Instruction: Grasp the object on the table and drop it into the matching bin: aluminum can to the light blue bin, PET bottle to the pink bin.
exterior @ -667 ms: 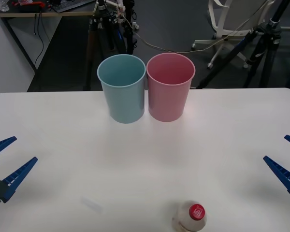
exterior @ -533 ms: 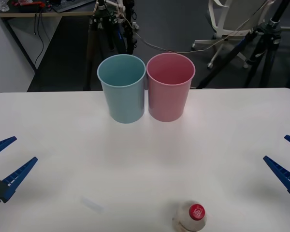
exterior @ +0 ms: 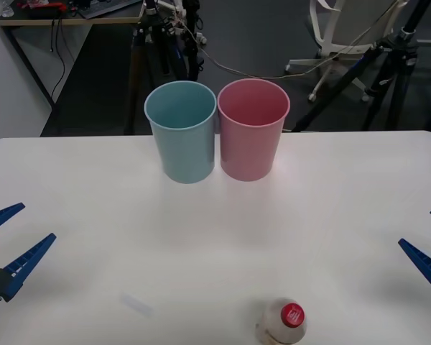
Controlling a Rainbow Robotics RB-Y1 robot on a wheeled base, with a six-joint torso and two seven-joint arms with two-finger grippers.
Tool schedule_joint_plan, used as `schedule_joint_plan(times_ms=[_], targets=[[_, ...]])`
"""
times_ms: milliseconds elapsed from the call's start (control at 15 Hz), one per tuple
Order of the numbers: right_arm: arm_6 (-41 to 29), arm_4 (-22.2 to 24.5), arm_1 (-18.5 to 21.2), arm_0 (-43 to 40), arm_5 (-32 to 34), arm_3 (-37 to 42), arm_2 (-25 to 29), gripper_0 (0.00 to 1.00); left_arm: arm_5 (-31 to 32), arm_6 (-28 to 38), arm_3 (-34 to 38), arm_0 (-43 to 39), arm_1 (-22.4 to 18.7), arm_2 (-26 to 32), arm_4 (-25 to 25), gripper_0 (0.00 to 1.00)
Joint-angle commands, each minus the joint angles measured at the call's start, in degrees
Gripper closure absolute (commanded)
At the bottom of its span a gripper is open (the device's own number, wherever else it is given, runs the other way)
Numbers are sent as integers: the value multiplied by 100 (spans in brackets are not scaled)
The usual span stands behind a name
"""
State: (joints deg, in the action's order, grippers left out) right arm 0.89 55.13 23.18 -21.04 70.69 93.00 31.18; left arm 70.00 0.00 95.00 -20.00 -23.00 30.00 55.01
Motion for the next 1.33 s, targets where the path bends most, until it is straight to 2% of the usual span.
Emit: schedule_joint_plan(times_ms=[67,333,533,733,1000,1333], targets=[[298,-28,72,-322,225,8,-112,0,0,0,0,0,0,0,-1,0],[1343,-222,292,-665,551,8,-455,0,0,0,0,0,0,0,-1,0],[2205,-415,661,-761,647,-221,-895,0,0,0,0,0,0,0,-1,0],[2961,-644,1136,-550,1122,-827,-1519,0,0,0,0,0,0,0,-1,0],[3796,-863,1408,-375,1166,-1065,-2362,0,0,0,0,0,0,0,-1,0],[4622,-1487,1821,161,1166,-1733,-3742,0,0,0,0,0,0,0,-1,0]])
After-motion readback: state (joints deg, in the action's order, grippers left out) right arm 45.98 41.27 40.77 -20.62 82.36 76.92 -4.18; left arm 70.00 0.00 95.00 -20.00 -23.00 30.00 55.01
